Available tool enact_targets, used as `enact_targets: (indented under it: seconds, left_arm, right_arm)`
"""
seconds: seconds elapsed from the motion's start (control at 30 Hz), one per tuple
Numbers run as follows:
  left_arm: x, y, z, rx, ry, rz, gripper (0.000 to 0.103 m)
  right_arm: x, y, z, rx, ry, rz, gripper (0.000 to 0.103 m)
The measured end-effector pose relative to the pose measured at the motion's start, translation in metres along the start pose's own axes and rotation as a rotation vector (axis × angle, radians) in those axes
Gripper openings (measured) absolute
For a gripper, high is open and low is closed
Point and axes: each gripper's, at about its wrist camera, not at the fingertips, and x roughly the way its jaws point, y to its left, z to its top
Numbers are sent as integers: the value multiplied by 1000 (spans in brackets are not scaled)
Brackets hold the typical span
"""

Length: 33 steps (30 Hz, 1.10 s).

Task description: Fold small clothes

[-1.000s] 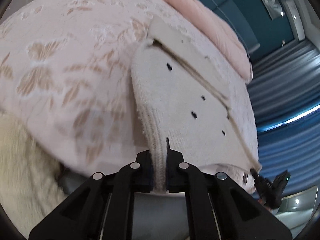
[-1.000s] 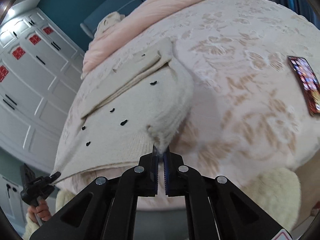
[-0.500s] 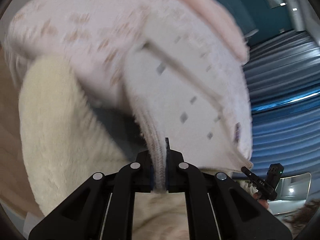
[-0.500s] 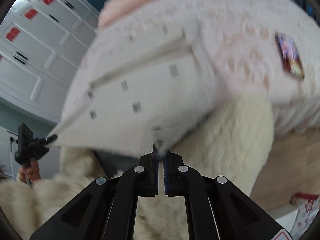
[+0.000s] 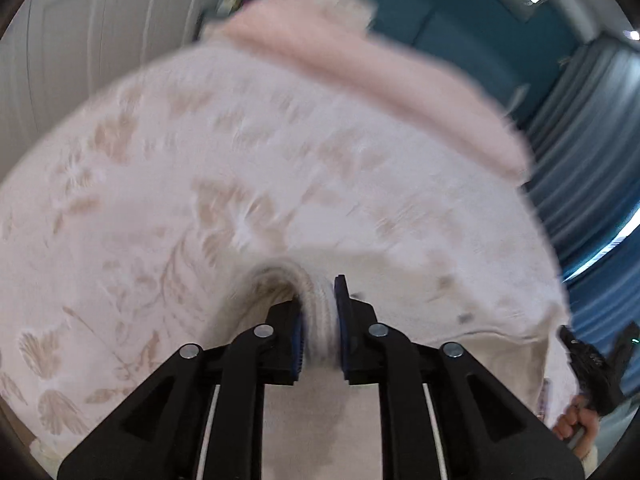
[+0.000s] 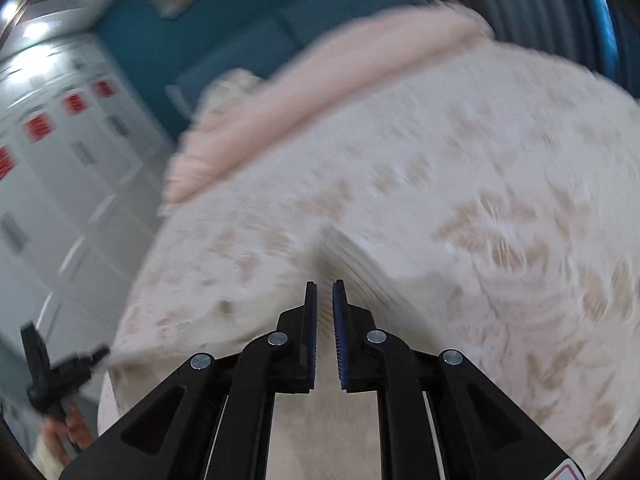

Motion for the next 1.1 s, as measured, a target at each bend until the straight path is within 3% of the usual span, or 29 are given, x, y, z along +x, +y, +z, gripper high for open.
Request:
enact_targets:
  seconds: [0.03, 0.1, 0.17, 0.23, 0.33, 0.43, 0.5, 0.53, 0.57, 0.67, 0.77, 0.83, 0.93, 1.0, 1.1]
  left_arm:
    - [19, 8, -2, -29, 39, 25, 23]
    - [24, 21, -6, -45, 32, 19, 36]
    - [17, 31, -13, -38, -10, 4, 70]
    - [13, 39, -17, -35, -45, -6, 81]
    - [35, 42, -15, -19, 2, 5, 82]
    - [66, 41, -11, -35, 60, 1, 78]
    - [82, 39, -12, -55, 87, 3, 53]
    - [86, 37, -12, -47, 95, 20, 23]
    - [86, 33, -9, -28, 97, 34, 10]
    - [55, 28, 8, -3, 11, -23, 9]
    - [41, 25, 27, 28, -34, 3, 9]
    - [64, 29, 31, 51, -5, 87, 9]
    - [109, 42, 23, 20, 109, 159, 9]
    - [117, 44, 13, 4, 98, 171, 11]
    - [93, 40, 11, -27, 51, 150, 15]
  right_arm:
    - [6, -5, 0, 22, 0, -1, 13]
    - [8, -12, 1, 23, -8, -2, 25]
    - [2, -20, -5, -24, -27, -30, 56]
    - [4, -25, -10, -82, -25, -59, 58]
    - [28, -38, -11, -112, 43, -104, 60]
    - [63, -47, -11, -64, 111, -125, 64]
    - [86, -50, -14, -34, 164, -127, 56]
    - [91, -49, -16, -29, 183, -113, 16]
    - [91, -46, -16, -35, 189, -108, 8]
    - [49, -27, -1, -55, 50, 15, 7]
    - [21, -29, 16, -38, -52, 44, 7]
    - [43, -46, 19, -26, -2, -32, 7]
    - [103, -81, -2, 36, 198, -143, 7]
    - [102, -81, -7, 27, 170, -148, 8]
    - [74, -65, -5, 40, 119, -143, 16]
